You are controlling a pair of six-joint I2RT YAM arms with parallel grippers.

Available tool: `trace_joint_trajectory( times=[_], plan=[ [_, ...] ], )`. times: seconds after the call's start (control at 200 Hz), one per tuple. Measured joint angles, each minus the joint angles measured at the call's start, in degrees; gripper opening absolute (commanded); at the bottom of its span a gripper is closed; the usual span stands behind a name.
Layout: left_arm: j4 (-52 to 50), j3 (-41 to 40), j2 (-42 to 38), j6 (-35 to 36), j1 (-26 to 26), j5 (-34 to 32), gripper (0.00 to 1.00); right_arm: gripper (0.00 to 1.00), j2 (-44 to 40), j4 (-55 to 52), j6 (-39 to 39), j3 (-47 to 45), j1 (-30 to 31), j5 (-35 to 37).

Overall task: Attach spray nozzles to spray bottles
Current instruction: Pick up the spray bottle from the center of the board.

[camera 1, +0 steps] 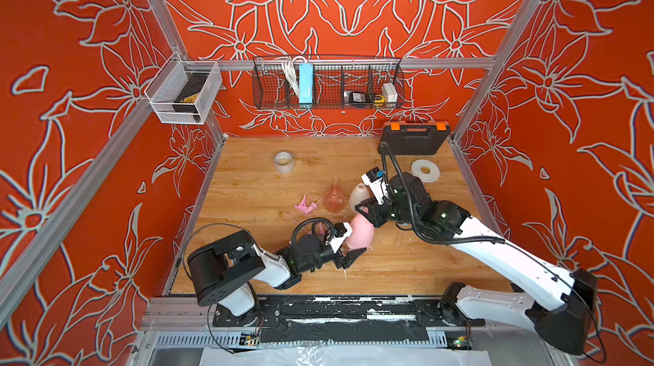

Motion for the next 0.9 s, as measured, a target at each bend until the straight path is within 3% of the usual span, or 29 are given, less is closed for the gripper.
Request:
trace_joint_trajectory(
  times=[0.22,0.41,0.551,0.726,0.901],
  plan=[
    [-2.7,-0.1,-2.9,0.0,0.2,0.0,0.69,0.18,0.0,0.3,0.0,0.6,0.3,0.1],
    [-3.2,0.3,-3.1,0.6,0.3,-0.7,0.53,0.22,0.8,-0.6,-0.1,2.0,0.3,0.5],
    [-1.5,1.8,-1.0,2.6,0.5,-1.8,0.52,0.25,1.1,-2.1,-0.5,3.6,0.3,2.2],
    [1.2,4.5,1.5,5.7,0.7,-4.5,0.52,0.34,1.9,-4.3,-1.4,7.2,0.3,4.6],
    [1.1,8.7,2.4,9.0,2.2,-4.3,0.51,0.54,2.6,-6.0,-1.3,12.4,0.3,7.0]
  ],
)
